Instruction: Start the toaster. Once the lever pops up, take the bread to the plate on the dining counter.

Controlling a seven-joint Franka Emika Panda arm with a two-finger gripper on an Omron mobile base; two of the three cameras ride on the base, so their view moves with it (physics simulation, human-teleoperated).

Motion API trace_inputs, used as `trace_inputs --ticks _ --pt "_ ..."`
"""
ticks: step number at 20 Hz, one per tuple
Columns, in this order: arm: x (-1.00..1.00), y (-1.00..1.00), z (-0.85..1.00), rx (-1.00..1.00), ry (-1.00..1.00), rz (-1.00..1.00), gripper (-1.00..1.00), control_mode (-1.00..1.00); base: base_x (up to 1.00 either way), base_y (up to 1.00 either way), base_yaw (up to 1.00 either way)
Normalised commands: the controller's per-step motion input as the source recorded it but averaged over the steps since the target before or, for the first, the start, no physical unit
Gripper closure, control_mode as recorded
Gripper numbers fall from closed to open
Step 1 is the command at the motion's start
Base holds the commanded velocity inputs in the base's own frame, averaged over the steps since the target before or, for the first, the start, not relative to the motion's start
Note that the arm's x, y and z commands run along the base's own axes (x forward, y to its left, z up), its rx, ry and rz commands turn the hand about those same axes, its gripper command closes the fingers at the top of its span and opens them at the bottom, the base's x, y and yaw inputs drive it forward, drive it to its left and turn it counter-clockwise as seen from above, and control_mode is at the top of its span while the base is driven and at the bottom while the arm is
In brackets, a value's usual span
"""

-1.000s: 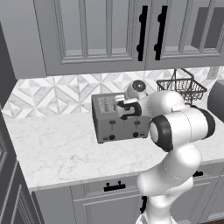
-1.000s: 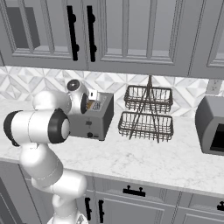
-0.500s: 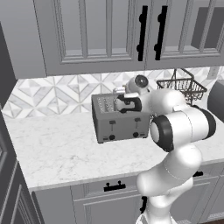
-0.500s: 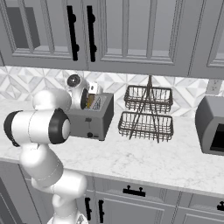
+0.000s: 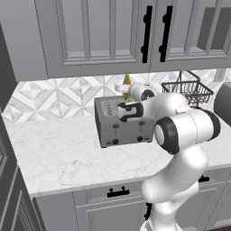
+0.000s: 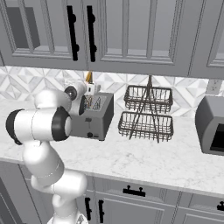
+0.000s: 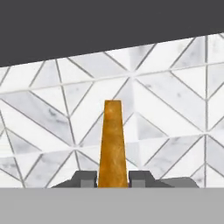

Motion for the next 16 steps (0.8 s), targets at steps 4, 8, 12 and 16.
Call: trace_inputs --ticks 4,8,12,16 --pt "-0.07 -0.18 0.58 0.25 -0.38 0.0 1.0 -1.0 0.0 0.0 0.0" --pt "-0.24 -0.35 0.7 0.21 -0.08 0.01 1.0 -1.0 0.0 0.0 0.0" --pt "-0.43 -0.46 0.56 0.18 0.05 0.03 1.0 -1.0 0.0 0.0 0.0" --pt "-0.78 -0.55 0.24 0.2 0.17 0.04 1.0 -1.0 0.0 0.0 0.0"
